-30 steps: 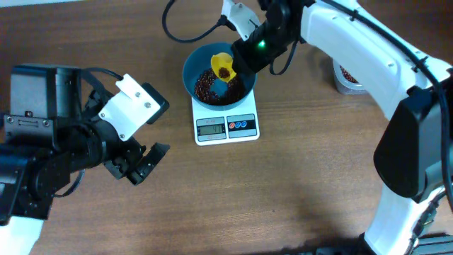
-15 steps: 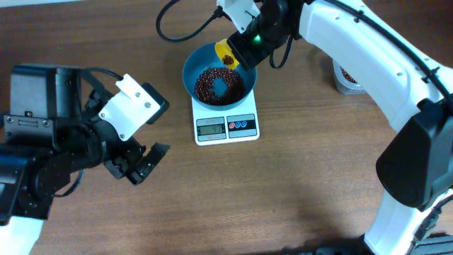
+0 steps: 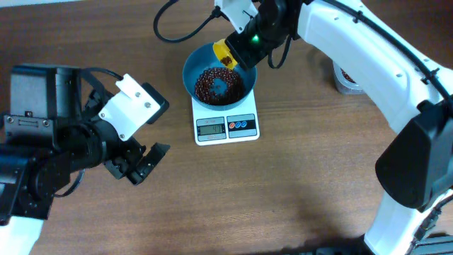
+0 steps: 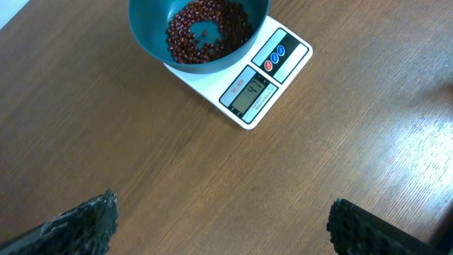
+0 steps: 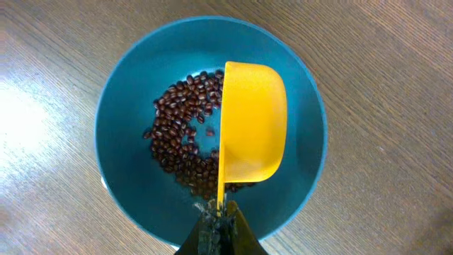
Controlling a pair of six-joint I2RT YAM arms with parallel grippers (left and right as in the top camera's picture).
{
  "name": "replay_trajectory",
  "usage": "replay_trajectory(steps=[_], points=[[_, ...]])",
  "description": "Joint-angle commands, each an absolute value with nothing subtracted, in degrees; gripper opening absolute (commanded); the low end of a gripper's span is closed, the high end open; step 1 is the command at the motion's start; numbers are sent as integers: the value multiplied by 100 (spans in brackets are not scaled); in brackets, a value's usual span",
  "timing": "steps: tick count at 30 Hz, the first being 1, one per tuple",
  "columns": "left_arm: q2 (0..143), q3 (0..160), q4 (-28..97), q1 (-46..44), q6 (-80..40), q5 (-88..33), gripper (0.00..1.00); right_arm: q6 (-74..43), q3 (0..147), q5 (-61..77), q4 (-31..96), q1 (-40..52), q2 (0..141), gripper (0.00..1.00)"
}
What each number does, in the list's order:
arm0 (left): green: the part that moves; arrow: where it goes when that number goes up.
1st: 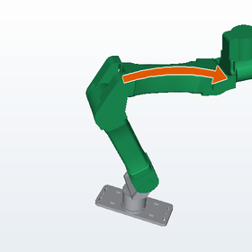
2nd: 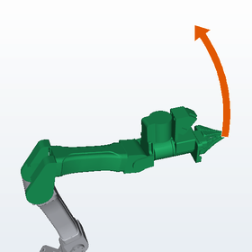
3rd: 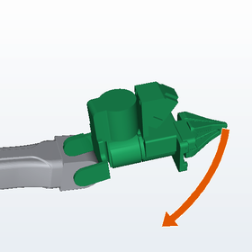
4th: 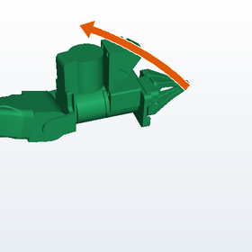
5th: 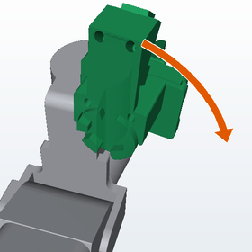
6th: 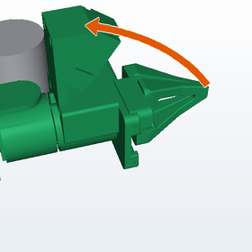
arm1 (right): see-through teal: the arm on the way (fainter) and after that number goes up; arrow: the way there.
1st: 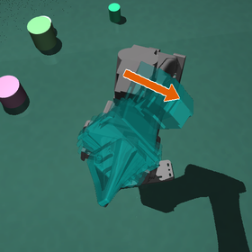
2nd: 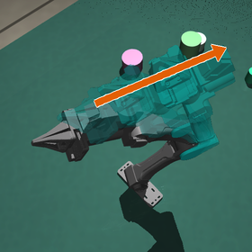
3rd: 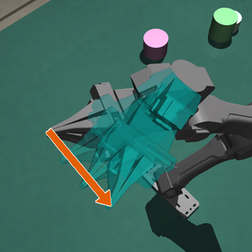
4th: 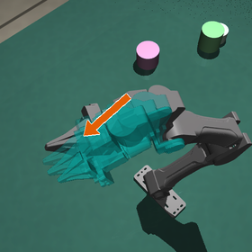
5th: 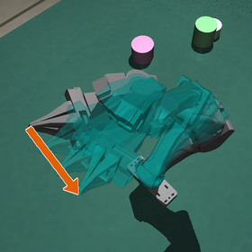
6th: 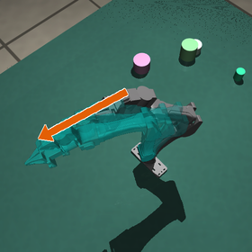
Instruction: Scoop item into bowl and weigh 50g on scale
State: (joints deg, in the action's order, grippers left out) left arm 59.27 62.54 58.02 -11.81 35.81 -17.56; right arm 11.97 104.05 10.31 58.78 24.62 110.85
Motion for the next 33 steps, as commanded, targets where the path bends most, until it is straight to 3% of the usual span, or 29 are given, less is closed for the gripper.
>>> replay_trajectory(steps=[1, 26, 33], points=[[5929, 6359, 5800, -1155, 3651, -1761, 99, 1175, 10556, 648, 5892, 2582, 10938, 5], [5929, 6359, 5800, -1155, 3651, -1761, 99, 1170, 10556, 235, 5859, 2696, 10936, 5], [5929, 6359, 5800, -1155, 3651, -1761, 99, 1168, 10556, 845, 5828, 2689, 10936, 4]])
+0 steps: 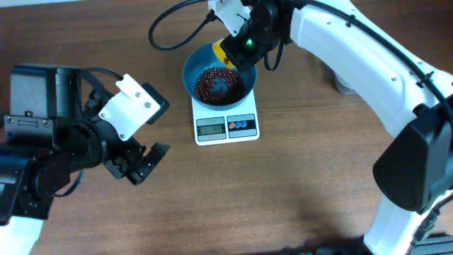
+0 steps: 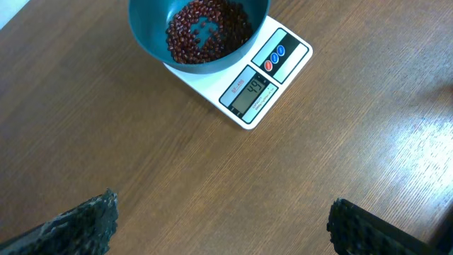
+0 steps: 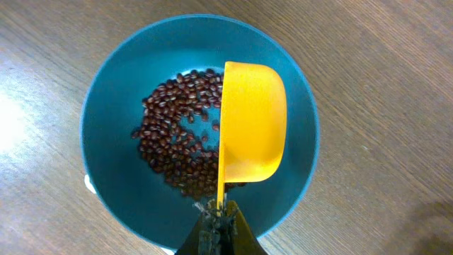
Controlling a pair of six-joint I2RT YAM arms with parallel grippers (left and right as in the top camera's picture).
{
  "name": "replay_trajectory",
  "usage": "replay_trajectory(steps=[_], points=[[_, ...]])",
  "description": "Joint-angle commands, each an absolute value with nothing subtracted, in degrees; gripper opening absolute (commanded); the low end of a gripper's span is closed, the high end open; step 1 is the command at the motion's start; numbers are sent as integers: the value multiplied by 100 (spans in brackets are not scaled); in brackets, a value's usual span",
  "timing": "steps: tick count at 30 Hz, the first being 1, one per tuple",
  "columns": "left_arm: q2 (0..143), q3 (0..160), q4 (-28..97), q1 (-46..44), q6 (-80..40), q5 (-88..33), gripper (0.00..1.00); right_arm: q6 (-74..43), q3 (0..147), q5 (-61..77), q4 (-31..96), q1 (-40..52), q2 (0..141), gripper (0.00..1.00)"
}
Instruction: Scoop item into bowl and weigh 50g on scale
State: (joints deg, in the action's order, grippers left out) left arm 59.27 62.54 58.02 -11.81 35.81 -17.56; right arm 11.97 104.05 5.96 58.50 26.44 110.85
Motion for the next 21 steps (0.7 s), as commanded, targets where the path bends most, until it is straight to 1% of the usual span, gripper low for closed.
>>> replay_trajectory(steps=[1, 4, 9, 11, 21], points=[[5929, 6359, 5800, -1155, 3651, -1761, 99, 1166, 10556, 867, 5830, 2689, 10936, 4], [5929, 6359, 5800, -1155, 3651, -1761, 99, 1149, 10556, 1164, 5830, 2689, 10936, 4], [5929, 6359, 5800, -1155, 3651, -1761, 99, 1194, 10556, 1127, 5830, 2689, 10936, 4], [5929, 6359, 5800, -1155, 3651, -1761, 99, 1194, 10556, 888, 5826, 2689, 10936, 4], [5929, 6359, 5800, -1155, 3651, -1761, 99, 1192, 10556, 882, 5804, 2689, 10936, 4]])
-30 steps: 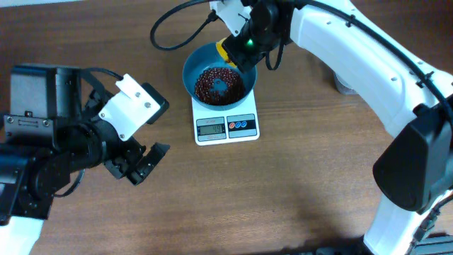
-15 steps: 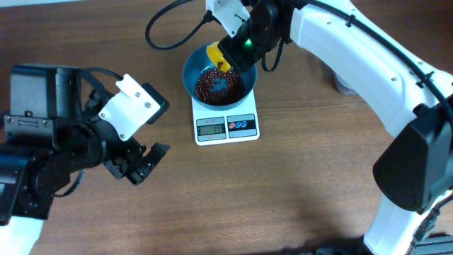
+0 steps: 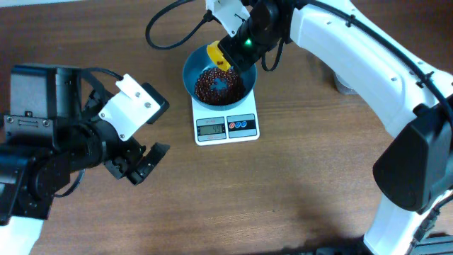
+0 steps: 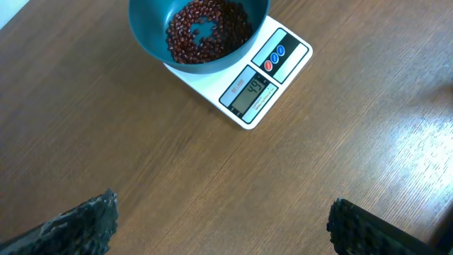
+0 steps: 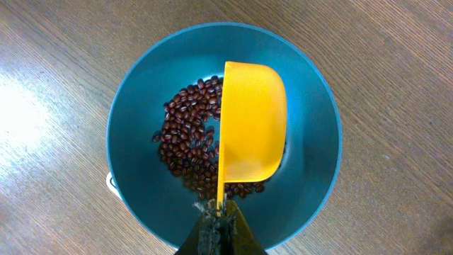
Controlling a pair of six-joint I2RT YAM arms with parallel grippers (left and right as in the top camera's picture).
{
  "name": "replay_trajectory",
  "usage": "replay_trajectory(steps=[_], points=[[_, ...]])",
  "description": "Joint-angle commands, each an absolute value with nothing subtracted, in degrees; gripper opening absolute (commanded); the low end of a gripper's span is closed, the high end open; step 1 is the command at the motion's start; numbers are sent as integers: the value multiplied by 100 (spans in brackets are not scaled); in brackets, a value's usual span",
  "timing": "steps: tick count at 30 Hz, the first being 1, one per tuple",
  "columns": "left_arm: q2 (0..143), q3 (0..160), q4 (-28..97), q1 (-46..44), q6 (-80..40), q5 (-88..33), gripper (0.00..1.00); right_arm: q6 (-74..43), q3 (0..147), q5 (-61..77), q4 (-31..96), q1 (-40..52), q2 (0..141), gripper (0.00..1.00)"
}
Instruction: Scoop item into bowl and weigh 50g on scale
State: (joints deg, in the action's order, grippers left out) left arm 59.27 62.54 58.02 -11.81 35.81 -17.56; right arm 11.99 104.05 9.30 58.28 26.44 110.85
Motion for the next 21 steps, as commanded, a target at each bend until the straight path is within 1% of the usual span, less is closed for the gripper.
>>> replay_trajectory(steps=[1, 21], points=[[5929, 6359, 5800, -1155, 3651, -1761, 99, 1192, 10556, 882, 5804, 2689, 10936, 4], [5929, 6359, 5800, -1155, 3651, -1761, 99, 1192, 10525, 1033, 5725, 2657, 10997, 4]])
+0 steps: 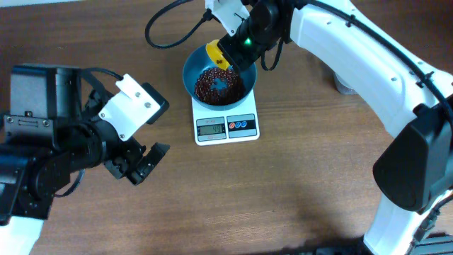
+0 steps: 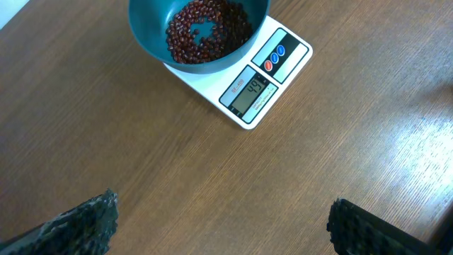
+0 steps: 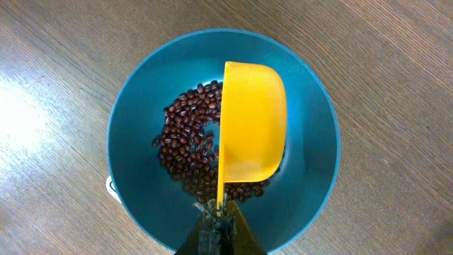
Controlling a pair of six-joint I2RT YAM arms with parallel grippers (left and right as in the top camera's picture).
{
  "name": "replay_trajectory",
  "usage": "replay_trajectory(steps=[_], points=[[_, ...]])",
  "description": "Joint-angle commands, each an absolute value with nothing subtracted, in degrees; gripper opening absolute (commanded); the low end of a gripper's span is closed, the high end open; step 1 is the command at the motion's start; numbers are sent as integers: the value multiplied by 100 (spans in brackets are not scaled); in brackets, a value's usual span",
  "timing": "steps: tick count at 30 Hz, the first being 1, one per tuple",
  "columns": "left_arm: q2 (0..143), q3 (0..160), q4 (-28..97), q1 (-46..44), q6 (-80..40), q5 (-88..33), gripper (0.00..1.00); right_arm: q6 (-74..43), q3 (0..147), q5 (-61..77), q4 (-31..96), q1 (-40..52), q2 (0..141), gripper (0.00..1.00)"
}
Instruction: Scoop item into bowl and weigh 50g on scale
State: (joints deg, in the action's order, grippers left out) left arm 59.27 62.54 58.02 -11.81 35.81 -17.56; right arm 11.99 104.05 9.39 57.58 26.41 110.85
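Observation:
A blue bowl (image 1: 202,62) holding dark red beans (image 1: 218,84) stands on a white scale (image 1: 226,126); the bowl (image 2: 145,32) and the scale (image 2: 249,92), whose display reads about 49, also show in the left wrist view. My right gripper (image 3: 221,212) is shut on the handle of a yellow scoop (image 3: 251,120), which hangs tipped over the bowl (image 3: 134,113) and beans (image 3: 187,145). In the overhead view the scoop (image 1: 214,52) is at the bowl's far left rim. My left gripper (image 2: 223,219) is open over bare table, well short of the scale.
A round container (image 1: 345,79) with beans sits at the right behind my right arm, mostly hidden. A black cable (image 1: 170,21) loops at the back above the bowl. Brown wooden table (image 1: 283,191) lies all around.
Almost nothing differs. The bowl sits very slightly higher in the right wrist view. The scale still reads about 49 and the left arm has not moved.
The scoop was tipped over the bowl's right side with the scale reading in the low forties. By the second moment the reading was about 49. Later the scoop was at the bowl's far left rim, where it still is.

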Motion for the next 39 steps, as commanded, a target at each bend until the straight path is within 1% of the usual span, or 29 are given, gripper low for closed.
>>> replay_trajectory(steps=[1, 9, 12, 14, 25, 28, 32, 35, 39], points=[[5929, 6359, 5800, -1155, 3651, -1761, 99, 1192, 10527, 1035, 5717, 2657, 10997, 4], [5929, 6359, 5800, -1155, 3651, -1761, 99, 1326, 10490, 954, 5793, 2628, 11045, 4], [5929, 6359, 5800, -1155, 3651, -1761, 99, 1330, 10492, 414, 5784, 2641, 11024, 5], [5929, 6359, 5800, -1155, 3651, -1761, 99, 1658, 10492, 248, 5824, 2665, 11026, 4], [5929, 6359, 5800, -1155, 3651, -1761, 99, 1730, 10497, 259, 5708, 2700, 11024, 5], [5929, 6359, 5800, -1155, 3651, -1761, 99, 1688, 10497, 591, 5627, 2698, 11024, 5], [5929, 6359, 5800, -1155, 3651, -1761, 99, 1671, 10501, 598, 5581, 2694, 11024, 4], [5929, 6359, 5800, -1155, 3651, -1761, 99, 1299, 10606, 620, 5572, 2663, 10980, 4], [5929, 6359, 5800, -1155, 3651, -1761, 99, 1295, 11000, 749, 5570, 2580, 10827, 4]])
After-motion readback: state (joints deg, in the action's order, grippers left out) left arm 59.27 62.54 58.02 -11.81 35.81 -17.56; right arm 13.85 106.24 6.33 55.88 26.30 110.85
